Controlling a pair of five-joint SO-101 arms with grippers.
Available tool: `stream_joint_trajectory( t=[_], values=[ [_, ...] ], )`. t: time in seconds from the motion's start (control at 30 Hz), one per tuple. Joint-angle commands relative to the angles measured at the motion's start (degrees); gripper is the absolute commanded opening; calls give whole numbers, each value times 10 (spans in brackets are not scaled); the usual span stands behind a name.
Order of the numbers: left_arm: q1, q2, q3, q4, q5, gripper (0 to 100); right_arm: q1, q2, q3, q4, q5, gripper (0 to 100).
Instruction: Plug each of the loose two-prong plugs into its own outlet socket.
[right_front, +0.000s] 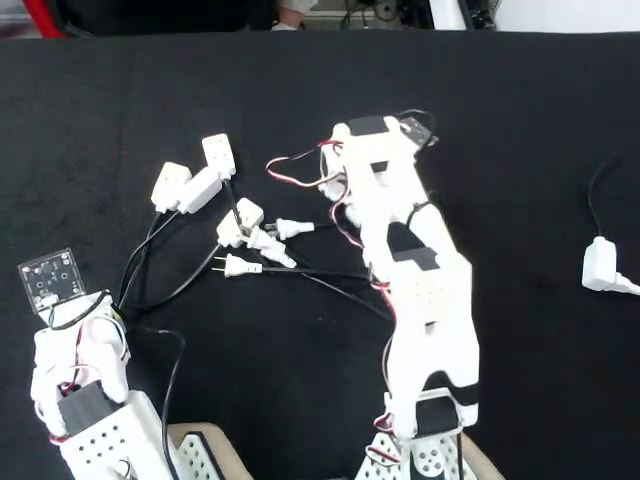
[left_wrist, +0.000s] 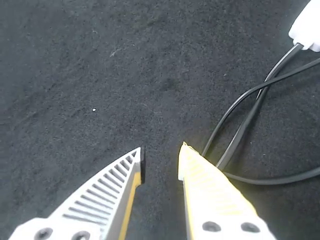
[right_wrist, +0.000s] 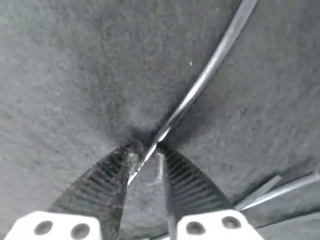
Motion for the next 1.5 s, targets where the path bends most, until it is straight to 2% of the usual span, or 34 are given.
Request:
stream_joint_trajectory(
  t=[0.0,0.13,0.3,0.4,0.57,0.77,1.03,1.13,1.23,1.47],
  values=[
    [7,-2,10,-6,-5,134,51,-2,-15,-2,79,11],
    [7,-2,10,-6,-5,134,103,-4,-29,0,215,11],
    [7,-2,10,-6,-5,134,165,-3,-104,25,487,12],
    [7,-2,10,-6,-5,134,188,-1,-159,28,600,12],
    [7,-2,10,-6,-5,134,178,-1,-211,26,722,14],
    [7,-2,10,-6,-5,134,126,-1,-195,53,892,16],
    [7,-2,10,-6,-5,134,79,-1,-193,136,978,16],
    [7,-2,10,-6,-5,134,64,-1,-192,171,997,83],
    [7,-2,10,-6,-5,134,59,-4,-176,173,1003,167],
    [7,-2,10,-6,-5,134,78,-34,-156,176,1004,159]
  ],
)
